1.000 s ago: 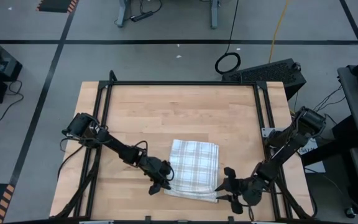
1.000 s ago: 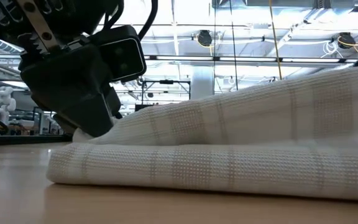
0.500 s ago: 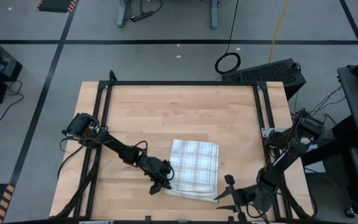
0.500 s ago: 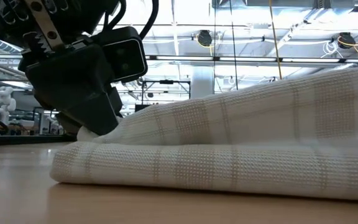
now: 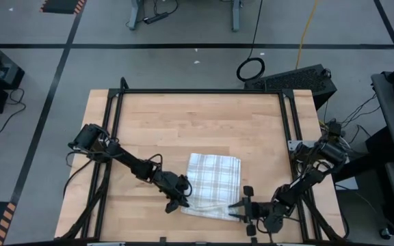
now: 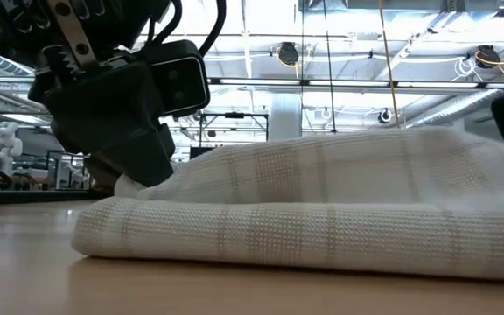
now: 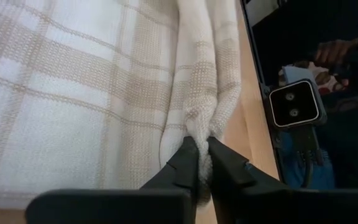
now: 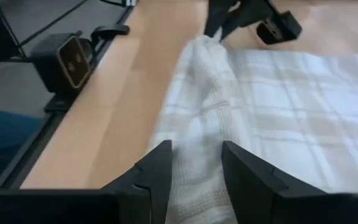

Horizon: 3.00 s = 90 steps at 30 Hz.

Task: Roll towel
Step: Roll the white towel

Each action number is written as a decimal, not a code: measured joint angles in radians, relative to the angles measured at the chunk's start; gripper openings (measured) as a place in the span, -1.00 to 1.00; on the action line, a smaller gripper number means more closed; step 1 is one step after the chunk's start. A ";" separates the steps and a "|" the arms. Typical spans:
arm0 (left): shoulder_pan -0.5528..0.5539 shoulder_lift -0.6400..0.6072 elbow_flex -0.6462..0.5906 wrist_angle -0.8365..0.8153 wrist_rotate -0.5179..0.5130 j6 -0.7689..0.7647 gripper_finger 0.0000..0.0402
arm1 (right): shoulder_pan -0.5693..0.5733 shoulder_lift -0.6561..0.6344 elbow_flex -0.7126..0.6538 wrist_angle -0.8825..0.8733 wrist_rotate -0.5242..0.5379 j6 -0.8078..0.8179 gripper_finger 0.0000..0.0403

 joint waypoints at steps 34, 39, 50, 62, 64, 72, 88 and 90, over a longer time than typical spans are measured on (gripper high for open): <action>-0.250 -0.102 0.002 0.055 -0.444 0.682 -0.33 | -0.020 0.034 0.000 -0.108 -0.006 0.230 -0.34; -0.210 -0.045 0.002 0.047 -0.506 0.648 -0.53 | -0.020 0.034 0.000 -0.108 -0.008 0.228 -0.34; -0.131 -0.003 0.003 -0.075 -0.470 0.376 -0.58 | -0.019 0.034 0.000 -0.109 -0.028 0.187 -0.29; -0.153 -0.003 0.003 -0.076 -0.469 0.314 -0.58 | 0.057 -0.071 0.026 -0.075 0.070 -0.064 0.22; -0.153 -0.003 0.002 -0.071 -0.470 0.314 -0.58 | 0.062 -0.063 0.037 -0.074 0.070 -0.062 0.31; -0.151 -0.003 0.002 -0.079 -0.479 0.288 -0.58 | 0.055 0.043 0.080 -0.078 0.044 -0.066 0.49; -0.151 -0.002 0.002 -0.078 -0.490 0.259 -0.58 | 0.059 0.084 0.085 -0.170 -0.004 -0.056 0.08; -0.151 -0.002 0.002 -0.078 -0.491 0.250 -0.58 | 0.053 0.084 0.085 -0.178 -0.002 -0.055 0.02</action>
